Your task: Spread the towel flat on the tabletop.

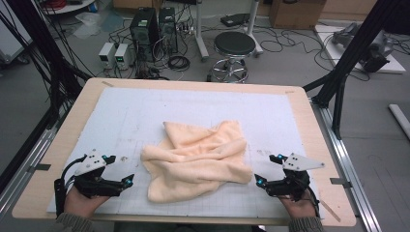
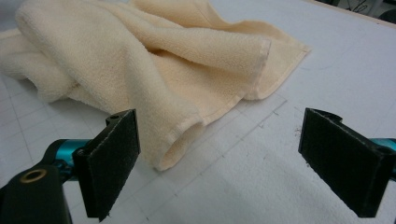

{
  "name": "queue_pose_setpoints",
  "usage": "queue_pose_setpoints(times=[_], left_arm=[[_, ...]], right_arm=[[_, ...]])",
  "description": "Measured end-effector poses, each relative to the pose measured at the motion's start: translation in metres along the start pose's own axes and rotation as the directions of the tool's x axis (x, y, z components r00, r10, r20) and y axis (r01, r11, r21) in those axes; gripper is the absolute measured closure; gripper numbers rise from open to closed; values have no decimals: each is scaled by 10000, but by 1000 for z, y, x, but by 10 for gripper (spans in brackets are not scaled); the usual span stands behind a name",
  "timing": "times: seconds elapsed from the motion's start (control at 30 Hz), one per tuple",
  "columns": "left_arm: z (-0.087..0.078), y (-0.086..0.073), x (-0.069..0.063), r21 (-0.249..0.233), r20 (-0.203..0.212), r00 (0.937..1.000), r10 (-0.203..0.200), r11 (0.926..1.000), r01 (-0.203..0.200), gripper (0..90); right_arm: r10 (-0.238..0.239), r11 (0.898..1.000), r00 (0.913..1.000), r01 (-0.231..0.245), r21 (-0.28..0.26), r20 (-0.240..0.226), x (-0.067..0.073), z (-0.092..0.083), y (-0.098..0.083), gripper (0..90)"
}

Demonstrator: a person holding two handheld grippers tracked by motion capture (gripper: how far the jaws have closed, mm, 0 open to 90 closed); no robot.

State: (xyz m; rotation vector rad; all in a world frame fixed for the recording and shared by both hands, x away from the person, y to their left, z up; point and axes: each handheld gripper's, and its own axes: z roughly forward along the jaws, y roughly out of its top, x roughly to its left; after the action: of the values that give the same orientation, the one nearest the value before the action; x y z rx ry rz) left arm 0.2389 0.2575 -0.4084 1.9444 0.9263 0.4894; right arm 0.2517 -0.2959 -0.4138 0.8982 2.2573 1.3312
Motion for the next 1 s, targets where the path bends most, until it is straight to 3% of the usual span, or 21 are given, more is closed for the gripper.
queue_pose_setpoints(times=[0.67, 0.87, 1.0], left_arm=[[1, 1, 1, 17, -51, 10000, -10, 10000, 10, 67], [9, 16, 0, -223, 210, 9998, 7, 9998, -2, 78], [23, 31, -2, -151, 461, 9982, 395, 9991, -388, 87]], right_arm=[[-107, 9999, 9999, 107, 10, -37, 3, -2, 1, 119], [-76, 9997, 9998, 72, -240, -175, 2, -1, 9, 120], [-546, 9979, 9971, 526, -377, -536, -2, 16, 34, 141]])
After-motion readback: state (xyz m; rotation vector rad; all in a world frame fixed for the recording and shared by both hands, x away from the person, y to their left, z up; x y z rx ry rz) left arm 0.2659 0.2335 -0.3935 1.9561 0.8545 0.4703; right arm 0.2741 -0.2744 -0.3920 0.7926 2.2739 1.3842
